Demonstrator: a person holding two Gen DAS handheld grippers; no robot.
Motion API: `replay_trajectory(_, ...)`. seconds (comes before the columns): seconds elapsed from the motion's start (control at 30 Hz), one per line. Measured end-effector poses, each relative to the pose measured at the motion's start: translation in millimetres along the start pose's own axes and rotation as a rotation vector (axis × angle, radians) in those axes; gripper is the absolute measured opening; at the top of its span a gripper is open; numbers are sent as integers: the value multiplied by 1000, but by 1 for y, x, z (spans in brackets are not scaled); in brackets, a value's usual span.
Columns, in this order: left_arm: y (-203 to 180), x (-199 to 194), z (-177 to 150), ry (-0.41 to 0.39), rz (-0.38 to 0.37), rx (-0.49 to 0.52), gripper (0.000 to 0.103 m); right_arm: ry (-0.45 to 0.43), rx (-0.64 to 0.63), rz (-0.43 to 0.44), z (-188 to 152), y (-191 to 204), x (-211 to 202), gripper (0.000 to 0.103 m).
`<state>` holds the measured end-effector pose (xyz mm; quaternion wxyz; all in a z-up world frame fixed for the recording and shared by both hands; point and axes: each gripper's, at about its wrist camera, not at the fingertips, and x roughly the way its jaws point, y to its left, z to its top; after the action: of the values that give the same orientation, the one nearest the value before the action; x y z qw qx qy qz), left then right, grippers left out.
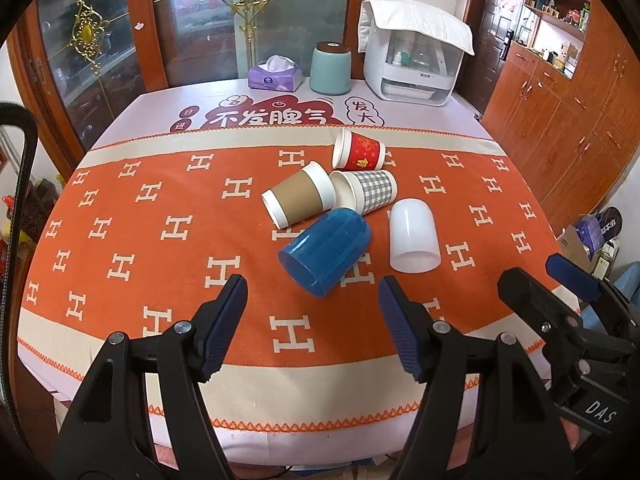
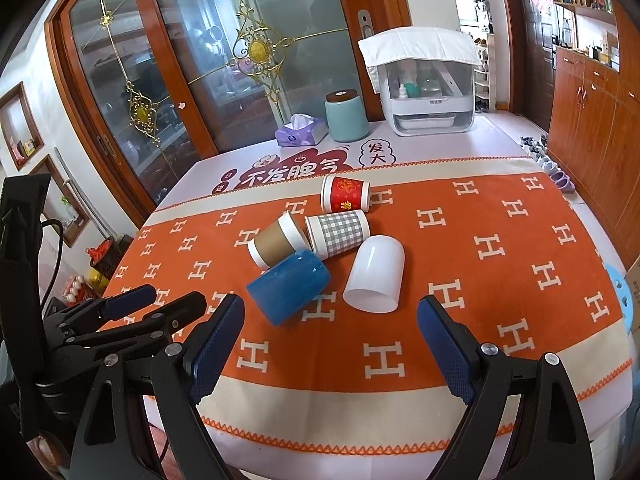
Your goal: Flip cup upside down
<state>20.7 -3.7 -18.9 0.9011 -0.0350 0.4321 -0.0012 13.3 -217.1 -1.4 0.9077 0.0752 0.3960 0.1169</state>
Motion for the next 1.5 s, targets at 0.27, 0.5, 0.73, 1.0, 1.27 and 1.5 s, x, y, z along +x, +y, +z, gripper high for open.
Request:
replay_trajectory(0.27, -6, 7, 11, -3, 16, 56, 66, 16, 23, -1, 0, -10, 10, 89)
replay_trajectory(0.5, -7, 16, 26, 11, 22, 106, 66, 27, 37, -8, 4, -17, 20, 89)
replay_trajectory(0.73, -6, 33, 38, 57, 7, 130, 66, 46, 48, -9, 10, -22, 38, 89)
replay_trajectory(1.0, -2, 84, 57, 197, -103, 180, 66, 100, 78, -11, 16, -32, 72, 89)
replay_trajectory(1.27, -7, 157, 63, 375, -160, 261, 66, 188, 149, -11, 6, -54, 119, 89)
replay_trajectory(1.5, -27, 198, 64, 449, -155, 362, 66, 240, 200, -9, -10, -74, 148, 89)
